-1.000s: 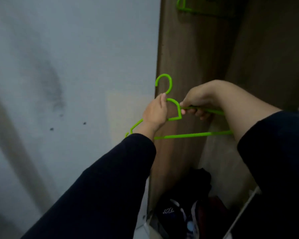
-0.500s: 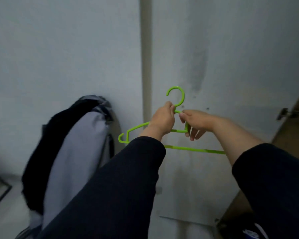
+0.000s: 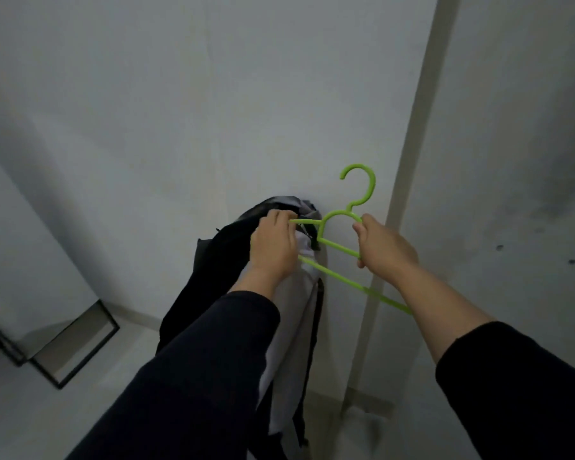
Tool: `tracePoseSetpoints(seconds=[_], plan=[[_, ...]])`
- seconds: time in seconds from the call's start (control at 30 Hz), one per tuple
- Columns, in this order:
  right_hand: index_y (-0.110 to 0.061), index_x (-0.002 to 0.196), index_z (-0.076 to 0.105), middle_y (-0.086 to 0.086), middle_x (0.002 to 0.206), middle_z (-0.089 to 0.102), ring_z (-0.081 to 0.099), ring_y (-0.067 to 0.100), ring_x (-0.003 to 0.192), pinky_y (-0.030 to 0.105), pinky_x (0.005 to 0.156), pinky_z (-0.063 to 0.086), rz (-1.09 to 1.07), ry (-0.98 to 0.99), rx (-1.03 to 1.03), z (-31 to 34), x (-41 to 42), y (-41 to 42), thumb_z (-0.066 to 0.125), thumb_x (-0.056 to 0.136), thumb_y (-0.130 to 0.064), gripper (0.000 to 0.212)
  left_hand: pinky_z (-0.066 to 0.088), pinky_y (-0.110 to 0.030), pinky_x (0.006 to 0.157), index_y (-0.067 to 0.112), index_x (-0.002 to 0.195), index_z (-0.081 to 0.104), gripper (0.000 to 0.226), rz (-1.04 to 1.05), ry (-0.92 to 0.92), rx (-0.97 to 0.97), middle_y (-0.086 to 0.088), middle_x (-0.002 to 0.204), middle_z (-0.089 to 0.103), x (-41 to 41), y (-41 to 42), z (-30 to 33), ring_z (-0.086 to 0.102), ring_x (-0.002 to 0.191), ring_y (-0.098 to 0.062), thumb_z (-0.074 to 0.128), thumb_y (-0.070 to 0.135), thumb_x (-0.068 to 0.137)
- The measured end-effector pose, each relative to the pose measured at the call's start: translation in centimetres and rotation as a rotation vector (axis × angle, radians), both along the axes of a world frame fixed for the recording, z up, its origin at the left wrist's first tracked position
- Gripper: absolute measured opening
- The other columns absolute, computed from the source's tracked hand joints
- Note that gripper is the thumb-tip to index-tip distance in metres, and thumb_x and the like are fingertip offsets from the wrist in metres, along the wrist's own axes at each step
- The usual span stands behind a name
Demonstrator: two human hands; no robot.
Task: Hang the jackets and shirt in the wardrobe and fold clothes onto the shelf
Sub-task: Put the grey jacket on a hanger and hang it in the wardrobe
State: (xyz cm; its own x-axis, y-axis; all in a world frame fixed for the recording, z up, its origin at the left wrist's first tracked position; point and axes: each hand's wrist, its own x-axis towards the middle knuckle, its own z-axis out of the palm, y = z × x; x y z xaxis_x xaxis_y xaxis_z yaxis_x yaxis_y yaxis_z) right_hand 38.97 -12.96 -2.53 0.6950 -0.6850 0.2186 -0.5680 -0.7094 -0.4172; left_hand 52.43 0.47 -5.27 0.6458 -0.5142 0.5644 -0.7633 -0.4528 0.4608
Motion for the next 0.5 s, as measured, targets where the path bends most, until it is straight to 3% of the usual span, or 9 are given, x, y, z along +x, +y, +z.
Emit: tracePoseSetpoints(seconds=[0.2,0.37,0.5], plan=[[-0.029,0.092,0.033,0.015,0.091,0.069,0.061,0.036,0.085,0.045,0.079,0.05,-0.027,-0.142,0.07,-0.7,5.4,-1.4,0.02,0.099,-0.044,0.022,0.035,-0.042,0.099,0.013,0.124,0.052,0.031,0.25,0.183,0.023,-0.007,0.134,0.045,7.0,1.2,-1.8,0.039,0.126,-0.026,0.039,0.024,0.098],[-0.025,0.095,0.034,0.013,0.09,0.067,0.058,0.033,0.078,0.037,0.064,0.043,0.054,-0.148,0.01,-1.6,10.4,-1.7,0.02,0.102,-0.041,0.023,0.033,-0.043,0.103,0.012,0.131,0.045,0.035,0.399,0.417,-0.039,-0.01,0.139,0.044,12.5,0.6,-2.5,0.037,0.13,-0.028,0.033,0.02,0.099],[-0.027,0.117,0.042,0.016,0.1,0.067,0.061,0.037,0.087,0.035,0.065,0.039,0.135,-0.064,0.009,-3.9,12.8,-1.8,0.021,0.102,-0.041,0.03,0.029,-0.043,0.108,0.008,0.142,0.031,0.046,0.447,0.689,0.071,-0.016,0.145,0.039,15.0,-0.2,-3.5,0.035,0.134,-0.034,0.03,0.026,0.1]])
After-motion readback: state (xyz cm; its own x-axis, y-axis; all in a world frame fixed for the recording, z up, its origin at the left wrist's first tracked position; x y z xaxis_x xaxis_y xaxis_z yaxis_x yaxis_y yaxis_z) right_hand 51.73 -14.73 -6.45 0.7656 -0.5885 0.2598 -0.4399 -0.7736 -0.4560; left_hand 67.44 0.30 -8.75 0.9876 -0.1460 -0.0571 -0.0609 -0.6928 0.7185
